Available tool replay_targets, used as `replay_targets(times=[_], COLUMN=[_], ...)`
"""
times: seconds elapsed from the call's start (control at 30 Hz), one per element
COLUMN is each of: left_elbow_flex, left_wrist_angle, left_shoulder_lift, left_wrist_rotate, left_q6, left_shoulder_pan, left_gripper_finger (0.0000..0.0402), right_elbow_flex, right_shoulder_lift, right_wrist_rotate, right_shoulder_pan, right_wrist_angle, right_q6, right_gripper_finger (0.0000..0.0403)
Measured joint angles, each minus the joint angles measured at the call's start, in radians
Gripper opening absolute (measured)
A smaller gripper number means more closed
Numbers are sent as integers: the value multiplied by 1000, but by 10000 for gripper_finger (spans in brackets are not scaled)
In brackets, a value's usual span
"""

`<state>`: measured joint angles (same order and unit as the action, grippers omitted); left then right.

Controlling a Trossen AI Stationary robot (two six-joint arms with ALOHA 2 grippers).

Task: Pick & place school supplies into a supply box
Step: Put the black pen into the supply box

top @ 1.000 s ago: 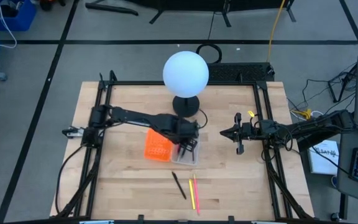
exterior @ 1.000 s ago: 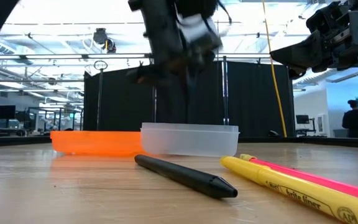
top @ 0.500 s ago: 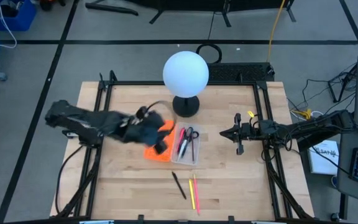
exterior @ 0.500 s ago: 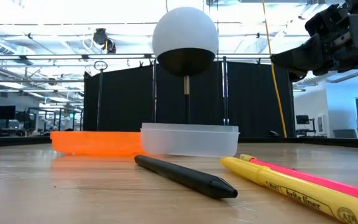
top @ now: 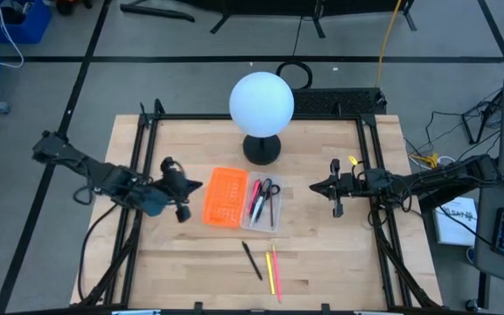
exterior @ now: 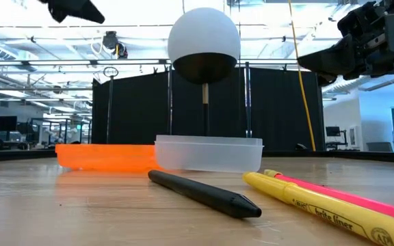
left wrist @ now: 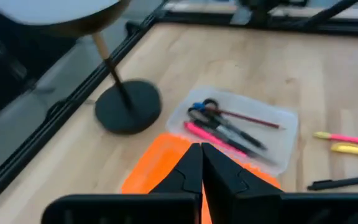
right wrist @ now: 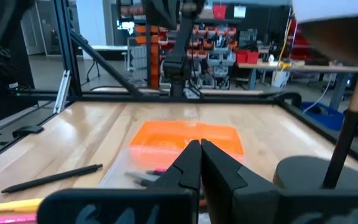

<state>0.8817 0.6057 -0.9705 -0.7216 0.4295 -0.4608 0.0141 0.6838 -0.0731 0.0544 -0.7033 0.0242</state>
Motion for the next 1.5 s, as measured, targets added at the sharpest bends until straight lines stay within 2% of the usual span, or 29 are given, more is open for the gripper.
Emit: replay_targets(times=[0.2, 0.23, 0.33, 0.43, 0.63, 0.77, 0.97, 1.13, 1.33, 1.5], left_elbow_flex=[-311, -356, -460, -516, -618, -702, -873, -872, -872, -872], left_wrist_angle=[-371, -450, -640, -683, -693, -705, -950, -922, -921, -873], left_shoulder_lift=[175, 205, 298, 391, 556, 627, 645, 645, 644, 644], left_wrist_rotate=[91, 130, 333, 442, 556, 564, 565, 565, 564, 564], left_q6=[-293, -362, -575, -657, -646, -589, -626, -605, -588, -458], left_shoulder_pan=[0, 0, 20, 45, 100, 130, 147, 149, 149, 149], left_gripper_finger=[11, 7, 7, 9, 9, 4, 5, 11, 16, 4], right_elbow_flex=[0, 0, 0, 0, 0, 2, 6, 6, 6, 6], right_shoulder_lift=[0, 0, 0, 0, 0, 0, 0, 0, 17, 48], right_wrist_rotate=[0, 0, 0, 0, 0, 0, 21, -7, -12, -113], right_shoulder_pan=[0, 0, 0, 0, 0, 0, 0, 0, 0, -1], right_wrist_angle=[-26, -26, -25, -26, -34, -60, -79, -106, -124, -251], right_q6=[45, 50, 70, 110, 201, 187, 153, 43, 0, -103], right_gripper_finger=[4, 4, 4, 4, 4, 4, 4, 4, 1, 1])
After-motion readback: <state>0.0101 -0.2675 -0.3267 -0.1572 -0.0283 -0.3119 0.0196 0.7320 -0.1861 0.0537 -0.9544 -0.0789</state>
